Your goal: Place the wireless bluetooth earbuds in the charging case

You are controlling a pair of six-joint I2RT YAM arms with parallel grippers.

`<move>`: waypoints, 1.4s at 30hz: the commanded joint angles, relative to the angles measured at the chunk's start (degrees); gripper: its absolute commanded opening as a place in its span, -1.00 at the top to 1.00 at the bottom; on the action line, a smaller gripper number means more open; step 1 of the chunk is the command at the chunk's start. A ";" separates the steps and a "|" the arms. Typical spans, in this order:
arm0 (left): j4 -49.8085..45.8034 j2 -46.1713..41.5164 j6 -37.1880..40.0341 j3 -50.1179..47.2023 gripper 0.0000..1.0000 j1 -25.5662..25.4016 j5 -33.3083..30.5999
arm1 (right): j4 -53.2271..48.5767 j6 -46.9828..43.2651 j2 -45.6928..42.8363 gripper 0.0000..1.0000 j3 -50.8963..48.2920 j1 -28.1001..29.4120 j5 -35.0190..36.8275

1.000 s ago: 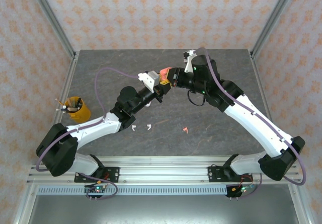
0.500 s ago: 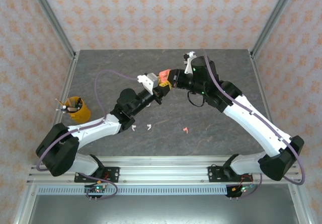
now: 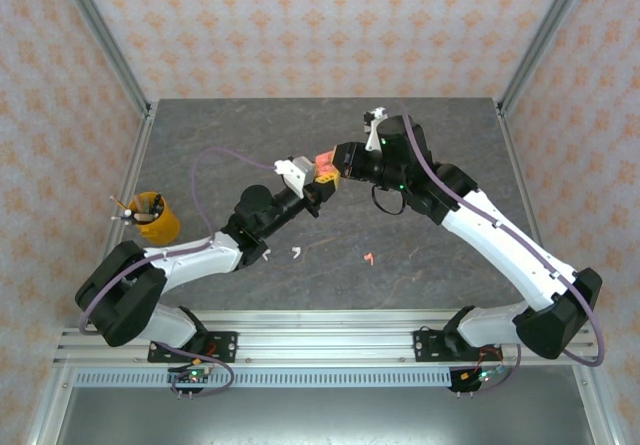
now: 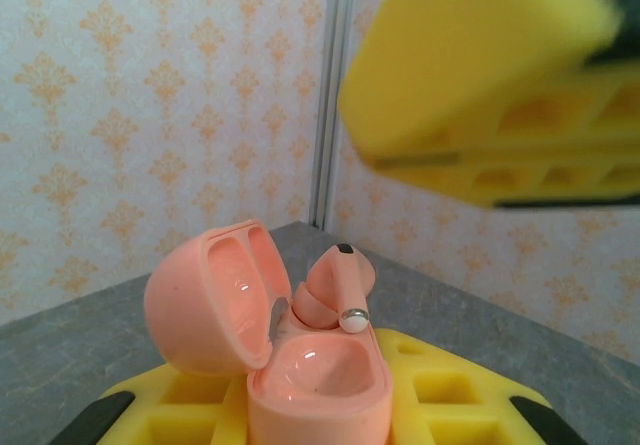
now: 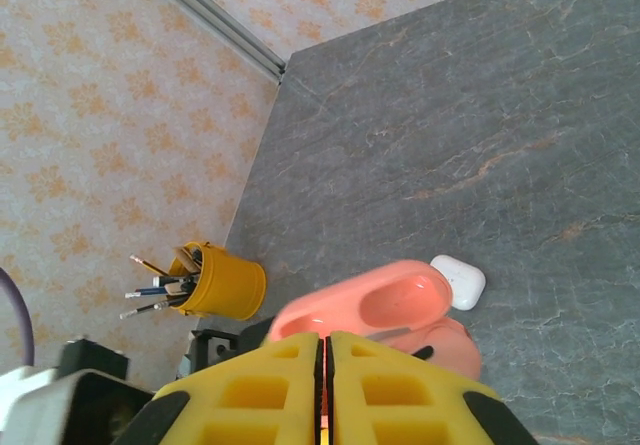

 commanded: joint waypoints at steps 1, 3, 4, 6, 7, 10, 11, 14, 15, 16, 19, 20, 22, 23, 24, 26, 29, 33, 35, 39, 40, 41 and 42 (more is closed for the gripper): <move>4.14 0.81 -1.10 -2.53 1.00 -0.63 -0.38 | 1.47 1.60 -1.99 0.76 -2.64 -0.42 0.95; 4.81 0.65 -1.40 -4.38 1.00 -0.63 -0.51 | 1.90 2.24 -3.13 0.76 -4.47 -0.61 1.73; 5.04 0.56 -1.60 -5.38 1.00 -0.63 -0.64 | 1.84 2.62 -3.83 0.75 -5.43 -0.71 2.48; 5.51 0.43 -1.88 -7.13 1.00 -0.63 -0.81 | 1.54 3.24 -5.32 0.74 -7.43 -0.98 4.15; 5.87 0.42 -2.10 -7.98 1.00 -0.72 -0.82 | 1.25 3.73 -6.15 0.71 -8.58 -1.07 5.24; 6.75 0.38 -2.24 -9.91 1.00 -0.90 -1.02 | 1.48 5.59 -6.56 0.09 -12.26 -1.16 7.06; 6.88 0.46 -2.24 -10.33 1.00 -1.03 -1.07 | 1.79 6.29 -6.59 -0.12 -13.24 -1.15 7.06; 7.25 0.66 -2.24 -10.93 1.00 -1.16 -0.92 | 4.75 9.11 -6.56 -0.34 -16.74 -1.16 6.01; 7.25 0.73 -2.24 -10.94 1.00 -1.24 -0.89 | 6.63 10.64 -6.56 -0.35 -18.04 -1.16 5.27; 7.25 0.73 -2.16 -11.02 1.00 -1.25 -0.90 | 8.20 12.12 -6.56 -0.35 -19.29 -1.16 4.53; 7.42 0.87 -2.02 -11.11 1.00 -1.25 -0.97 | 13.74 15.88 -6.56 -0.35 -21.92 -1.15 3.10; 7.34 0.86 -2.02 -11.11 1.00 -1.25 -0.96 | 15.06 16.90 -6.56 -0.35 -22.41 -1.16 2.76; 7.34 0.92 -2.06 -11.02 1.00 -1.25 -0.96 | 16.80 18.25 -6.14 -0.35 -22.93 -1.16 2.28; 7.25 1.01 -2.01 -10.94 1.00 -1.25 -0.87 | 17.51 18.87 -5.83 -0.35 -22.97 -1.16 2.01; 7.16 0.99 -2.05 -10.78 1.00 -1.25 -0.87 | 17.97 19.35 -5.53 -0.35 -22.98 -1.16 1.69; 7.16 1.12 -2.11 -10.54 1.00 -1.27 -0.68 | 19.16 20.36 -5.12 -0.34 -23.23 -1.16 1.22; 6.98 1.26 -2.07 -10.10 1.00 -1.34 -0.59 | 20.93 21.93 -4.07 -0.33 -23.56 -1.16 0.00; 6.72 1.34 -2.07 -9.44 1.00 -1.29 -0.45 | 22.48 23.60 -2.66 -0.32 -23.99 -1.16 -0.82; 6.57 1.26 -1.98 -9.18 1.00 -1.34 -0.37 | 22.93 24.03 -2.28 -0.32 -24.29 -1.15 -0.94; 6.11 1.08 -1.80 -8.65 1.00 -1.34 -0.39 | 23.54 24.73 -1.64 -0.27 -24.71 -1.16 -1.57; 5.95 1.04 -1.80 -8.57 1.00 -1.38 -0.38 | 23.85 24.90 -1.48 -0.26 -24.87 -1.16 -1.80; 5.84 1.08 -1.80 -8.36 1.00 -1.36 -0.33 | 24.06 25.17 -1.37 -0.24 -24.99 -1.16 -2.11; 5.84 1.15 -1.78 -8.31 1.00 -1.39 -0.31 | 24.35 25.35 -1.24 -0.22 -25.17 -1.16 -2.31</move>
